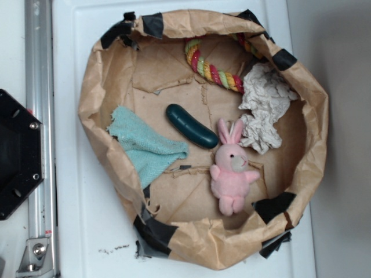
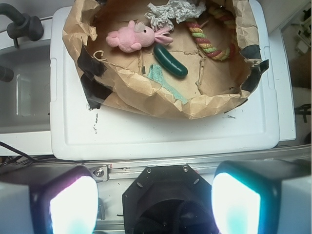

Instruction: Grab the plastic pickle.

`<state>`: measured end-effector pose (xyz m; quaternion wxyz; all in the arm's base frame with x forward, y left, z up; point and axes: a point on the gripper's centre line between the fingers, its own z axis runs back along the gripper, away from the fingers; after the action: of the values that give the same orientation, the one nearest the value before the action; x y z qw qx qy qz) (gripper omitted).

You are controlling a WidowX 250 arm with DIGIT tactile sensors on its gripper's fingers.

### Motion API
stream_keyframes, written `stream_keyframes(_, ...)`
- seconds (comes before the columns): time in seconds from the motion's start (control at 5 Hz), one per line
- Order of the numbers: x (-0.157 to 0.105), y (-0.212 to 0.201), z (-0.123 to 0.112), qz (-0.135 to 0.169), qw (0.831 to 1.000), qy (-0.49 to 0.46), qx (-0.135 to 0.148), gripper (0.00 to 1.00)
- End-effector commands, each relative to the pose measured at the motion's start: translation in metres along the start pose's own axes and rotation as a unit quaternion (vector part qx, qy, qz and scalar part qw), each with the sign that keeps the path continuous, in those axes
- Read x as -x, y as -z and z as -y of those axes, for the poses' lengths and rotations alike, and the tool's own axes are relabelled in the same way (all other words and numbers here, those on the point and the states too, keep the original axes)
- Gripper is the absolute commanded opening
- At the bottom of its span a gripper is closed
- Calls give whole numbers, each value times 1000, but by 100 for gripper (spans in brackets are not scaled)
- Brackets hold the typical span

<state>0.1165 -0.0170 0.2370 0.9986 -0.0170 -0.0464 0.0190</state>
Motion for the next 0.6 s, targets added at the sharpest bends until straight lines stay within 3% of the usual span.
stream_keyframes(0.0,0,0,0,0,1000,0,0,100)
stream_keyframes(0.2,-48,30,-18,41,999,18,21,100)
stream_keyframes(0.4,-85,63,-32,56,998,33,20,100)
